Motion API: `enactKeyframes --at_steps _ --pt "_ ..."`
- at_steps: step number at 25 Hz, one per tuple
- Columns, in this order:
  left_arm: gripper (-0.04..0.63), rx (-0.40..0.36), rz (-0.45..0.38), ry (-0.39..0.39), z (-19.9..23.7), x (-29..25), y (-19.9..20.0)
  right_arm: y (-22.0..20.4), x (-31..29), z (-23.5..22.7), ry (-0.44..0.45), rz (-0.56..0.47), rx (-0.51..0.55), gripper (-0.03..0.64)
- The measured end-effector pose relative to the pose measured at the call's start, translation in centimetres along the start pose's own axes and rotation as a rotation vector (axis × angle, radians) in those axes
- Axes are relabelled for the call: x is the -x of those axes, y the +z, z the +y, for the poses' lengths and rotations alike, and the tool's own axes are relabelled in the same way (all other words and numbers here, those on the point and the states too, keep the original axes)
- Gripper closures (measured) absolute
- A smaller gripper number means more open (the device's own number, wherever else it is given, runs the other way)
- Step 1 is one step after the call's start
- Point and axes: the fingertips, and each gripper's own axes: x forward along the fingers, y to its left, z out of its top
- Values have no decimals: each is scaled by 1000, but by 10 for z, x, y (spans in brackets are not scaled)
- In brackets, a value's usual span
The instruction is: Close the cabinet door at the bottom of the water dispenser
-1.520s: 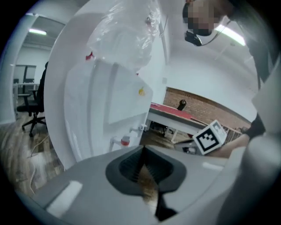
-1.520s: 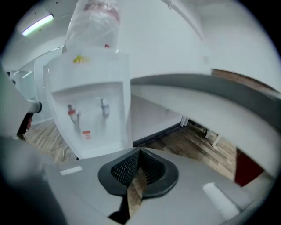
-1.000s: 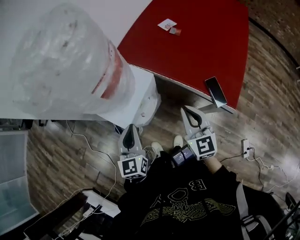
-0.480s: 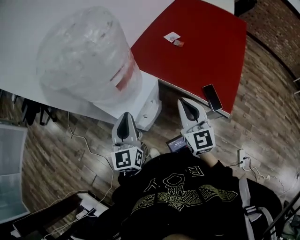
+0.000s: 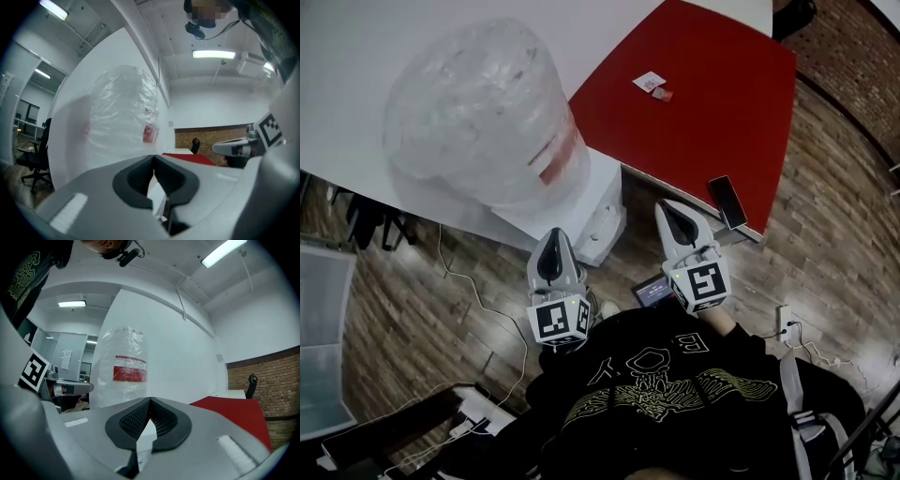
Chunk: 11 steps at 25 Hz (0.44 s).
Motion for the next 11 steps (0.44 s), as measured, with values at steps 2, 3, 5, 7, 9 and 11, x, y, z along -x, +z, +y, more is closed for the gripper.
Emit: enactKeyframes --at_steps 2,3,5,7,9,11 --pt "588 -3 6 1 -1 1 -2 -1 0 3 8 6 0 627" --pt "588 -2 10 1 -1 2 -2 -1 1 4 13 9 -2 627" --pt "588 -2 16 2 -1 3 -4 -2 2 7 20 9 -6 627" --pt "588 -2 15 5 -1 2 -4 -3 1 7 21 6 -4 627" --pt "588 -3 14 8 0 1 -4 -4 1 6 19 5 -3 627" --pt "588 -2 16 10 0 3 -5 -5 2 5 16 9 -3 627"
